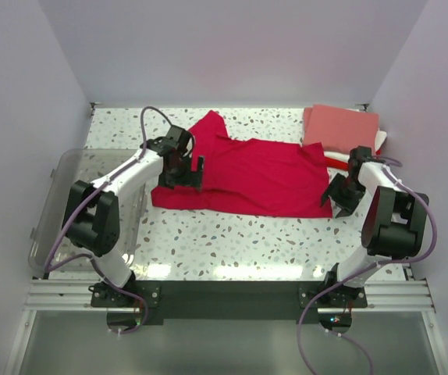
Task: Fold and stack the t-shirts
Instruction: Fold the tshirt
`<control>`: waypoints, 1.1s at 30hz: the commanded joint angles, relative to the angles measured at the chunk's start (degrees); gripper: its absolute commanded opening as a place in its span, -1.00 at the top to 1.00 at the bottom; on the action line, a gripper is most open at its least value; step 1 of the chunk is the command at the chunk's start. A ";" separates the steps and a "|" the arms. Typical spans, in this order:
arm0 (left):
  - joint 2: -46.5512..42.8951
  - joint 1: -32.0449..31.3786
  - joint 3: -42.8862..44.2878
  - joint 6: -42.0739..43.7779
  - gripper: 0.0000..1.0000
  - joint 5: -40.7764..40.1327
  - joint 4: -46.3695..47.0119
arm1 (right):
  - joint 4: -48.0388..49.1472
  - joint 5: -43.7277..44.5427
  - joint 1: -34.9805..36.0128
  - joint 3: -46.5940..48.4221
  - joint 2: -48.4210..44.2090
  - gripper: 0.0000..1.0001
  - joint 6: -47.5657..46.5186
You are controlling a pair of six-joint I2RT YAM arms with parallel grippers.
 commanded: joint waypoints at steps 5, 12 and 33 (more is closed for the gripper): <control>-3.60 -0.60 -5.56 -3.31 -1.00 2.76 6.15 | 4.01 -1.10 -0.74 -0.79 1.61 0.01 -0.25; -5.26 -0.68 -11.08 -4.37 -1.00 1.71 8.34 | 4.53 -1.36 -1.09 -2.28 2.84 0.53 -0.33; -4.65 -0.60 -20.50 -1.56 -1.00 -5.50 13.70 | -0.12 2.06 -4.34 4.30 5.57 1.00 -5.43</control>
